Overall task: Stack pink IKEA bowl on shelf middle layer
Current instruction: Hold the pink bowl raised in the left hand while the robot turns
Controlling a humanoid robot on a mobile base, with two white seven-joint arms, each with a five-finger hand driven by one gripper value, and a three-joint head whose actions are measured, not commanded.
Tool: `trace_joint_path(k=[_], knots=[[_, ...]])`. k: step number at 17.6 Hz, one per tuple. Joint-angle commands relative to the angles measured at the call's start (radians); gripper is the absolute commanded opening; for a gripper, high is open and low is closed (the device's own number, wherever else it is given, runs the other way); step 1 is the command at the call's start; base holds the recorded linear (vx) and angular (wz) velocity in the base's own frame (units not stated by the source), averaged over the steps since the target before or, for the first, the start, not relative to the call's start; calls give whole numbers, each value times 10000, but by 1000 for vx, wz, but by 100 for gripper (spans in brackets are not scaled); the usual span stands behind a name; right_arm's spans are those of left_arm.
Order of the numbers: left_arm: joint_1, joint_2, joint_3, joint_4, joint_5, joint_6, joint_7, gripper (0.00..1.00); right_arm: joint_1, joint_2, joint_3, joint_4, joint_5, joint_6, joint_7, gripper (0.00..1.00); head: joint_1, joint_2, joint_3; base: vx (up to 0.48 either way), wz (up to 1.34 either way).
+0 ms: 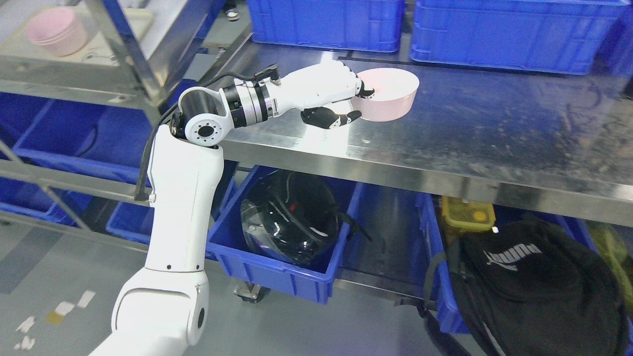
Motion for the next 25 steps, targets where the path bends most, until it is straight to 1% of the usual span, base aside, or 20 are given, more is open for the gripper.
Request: trace_joint_path(k=[1,6,9,12,17,19,25], knots=[[1152,173,260,-1192,1028,-7,46,0,227,-175,0,-175,0,7,2,100,0,0,0,8,766],[1369,173,229,-1285,1043,-7,77,0,227,-175,0,-175,0,7,2,100,0,0,0,40,1163],[1505,173,244,-1667,1532,-7,62,1,227,-175,0,-175,0,7,2,100,0,2,0,71,1432],[2012,173,244,-1975,1550,-7,77,0,227,-175,0,-175,0,7,2,100,0,5,0,113,1576],[2196,173,351,-2052,1565,-7,184,0,227,-175,0,-175,0,7,2,100,0,6,0,126,1404],[2197,173,351,-2113,1565,-7,566,1,227,-175,0,-175,0,7,2,100,0,6,0,151,969],[2197,173,474,-2114,1596,-7,629,1,227,-175,0,-175,0,7,2,100,0,7,0,227,451]])
